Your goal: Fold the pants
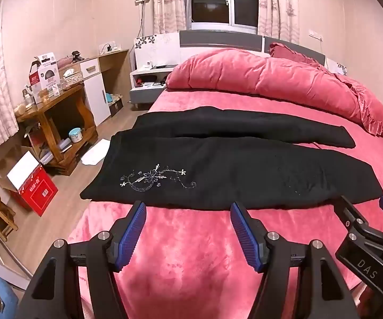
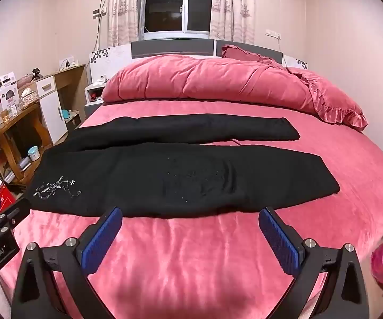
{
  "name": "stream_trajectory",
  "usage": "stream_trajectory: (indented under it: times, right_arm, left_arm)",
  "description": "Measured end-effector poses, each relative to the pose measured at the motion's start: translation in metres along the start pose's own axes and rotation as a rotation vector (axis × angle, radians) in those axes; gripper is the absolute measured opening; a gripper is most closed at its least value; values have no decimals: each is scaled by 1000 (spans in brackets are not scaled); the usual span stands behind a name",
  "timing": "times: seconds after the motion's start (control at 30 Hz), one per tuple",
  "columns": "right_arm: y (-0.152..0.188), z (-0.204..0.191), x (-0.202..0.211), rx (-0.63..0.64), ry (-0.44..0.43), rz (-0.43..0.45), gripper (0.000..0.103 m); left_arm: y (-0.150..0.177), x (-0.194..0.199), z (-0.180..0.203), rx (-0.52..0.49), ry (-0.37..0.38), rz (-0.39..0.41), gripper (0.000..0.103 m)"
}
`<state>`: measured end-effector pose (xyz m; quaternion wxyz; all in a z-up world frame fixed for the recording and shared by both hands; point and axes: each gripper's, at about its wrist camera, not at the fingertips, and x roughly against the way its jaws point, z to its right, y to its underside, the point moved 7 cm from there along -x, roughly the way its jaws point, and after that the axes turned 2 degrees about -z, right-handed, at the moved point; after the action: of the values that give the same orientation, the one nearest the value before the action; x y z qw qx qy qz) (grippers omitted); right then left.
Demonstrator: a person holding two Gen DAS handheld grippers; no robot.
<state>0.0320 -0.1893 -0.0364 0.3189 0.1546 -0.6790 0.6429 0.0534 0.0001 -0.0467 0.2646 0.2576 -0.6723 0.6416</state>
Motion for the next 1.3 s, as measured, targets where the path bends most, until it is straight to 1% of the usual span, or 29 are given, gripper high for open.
stream_trajectory:
  times: [0.1, 0.13, 0.2, 0.27, 0.37, 0.63, 1.3]
  right_arm:
    - [2, 4, 0, 4, 4, 11, 103]
    - [0, 1, 5, 13, 11, 28, 103]
    - [-2, 3, 6, 7, 12, 31, 103]
    - [-4, 2, 6, 13, 25, 28, 103]
    - [-6, 4, 6, -4, 15, 25, 103]
    - [-1, 4, 2, 5, 18, 25, 103]
    - [4, 5, -2, 5, 24, 5, 103]
  left_arm:
    - [0, -4, 1, 5, -1, -23, 67]
    - [1, -4, 3, 7, -2, -12, 67]
    - [1, -3, -1, 21, 16, -15, 67]
    - [0, -4, 0, 18, 21, -20, 67]
    - [1, -2, -1, 18, 31, -12, 67]
    - [5, -3, 4, -1, 38, -18, 67]
    - [6, -6, 0, 20, 38, -34, 67]
